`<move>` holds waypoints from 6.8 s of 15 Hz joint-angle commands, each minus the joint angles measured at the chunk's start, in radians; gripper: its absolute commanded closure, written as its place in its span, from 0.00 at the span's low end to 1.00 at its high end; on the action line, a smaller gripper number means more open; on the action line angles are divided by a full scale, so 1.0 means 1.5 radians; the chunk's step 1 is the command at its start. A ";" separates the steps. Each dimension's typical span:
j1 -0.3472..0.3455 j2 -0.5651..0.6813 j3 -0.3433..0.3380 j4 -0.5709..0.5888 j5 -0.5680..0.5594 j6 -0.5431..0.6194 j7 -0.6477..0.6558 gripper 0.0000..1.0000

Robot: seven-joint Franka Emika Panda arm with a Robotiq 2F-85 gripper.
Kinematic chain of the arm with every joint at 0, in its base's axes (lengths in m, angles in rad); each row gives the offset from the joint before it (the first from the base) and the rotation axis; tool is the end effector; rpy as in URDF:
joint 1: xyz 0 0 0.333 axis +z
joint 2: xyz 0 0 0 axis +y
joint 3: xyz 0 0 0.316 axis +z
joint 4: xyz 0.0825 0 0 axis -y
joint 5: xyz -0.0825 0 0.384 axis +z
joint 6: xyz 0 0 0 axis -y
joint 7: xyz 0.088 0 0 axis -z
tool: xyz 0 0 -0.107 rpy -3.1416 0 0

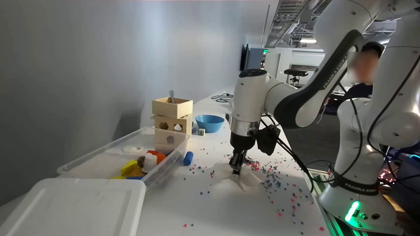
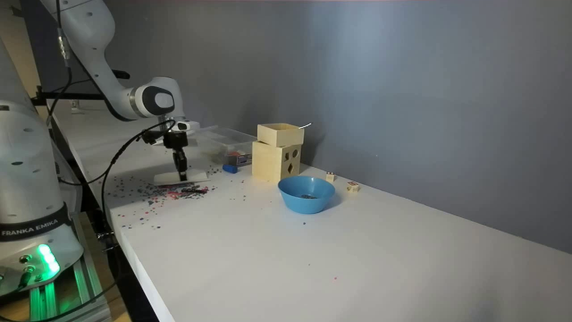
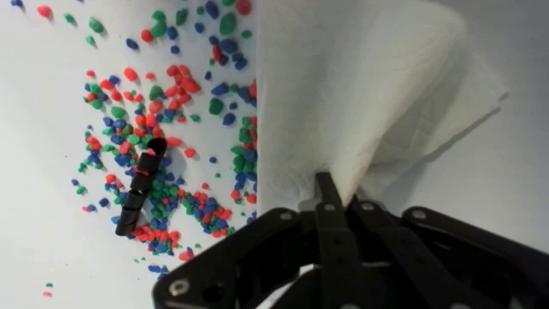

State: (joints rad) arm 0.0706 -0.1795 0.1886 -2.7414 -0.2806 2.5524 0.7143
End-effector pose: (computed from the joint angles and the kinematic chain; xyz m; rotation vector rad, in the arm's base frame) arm 0.3773 0.1007 0.2731 2.9478 -0.3304 0.1084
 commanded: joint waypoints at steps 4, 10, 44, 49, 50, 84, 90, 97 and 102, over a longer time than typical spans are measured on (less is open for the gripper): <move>0.001 -0.141 -0.035 0.000 0.182 -0.126 -0.082 1.00; -0.003 -0.270 -0.021 -0.027 0.292 -0.176 0.000 1.00; 0.094 0.191 0.048 0.304 0.114 0.049 0.333 1.00; 0.122 0.262 0.011 0.360 0.109 0.012 0.389 1.00; 0.126 0.272 0.003 0.365 0.113 0.005 0.396 1.00; 0.043 0.026 -0.050 -0.035 0.340 -0.044 0.564 1.00; -0.014 -0.038 -0.078 -0.007 0.344 -0.055 0.585 1.00; -0.058 -0.122 -0.094 0.046 0.337 -0.112 0.574 1.00; -0.072 -0.143 -0.057 0.068 0.293 -0.066 0.581 1.00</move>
State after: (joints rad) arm -0.0107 -0.3721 0.0608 -2.6372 0.2139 2.4031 1.5639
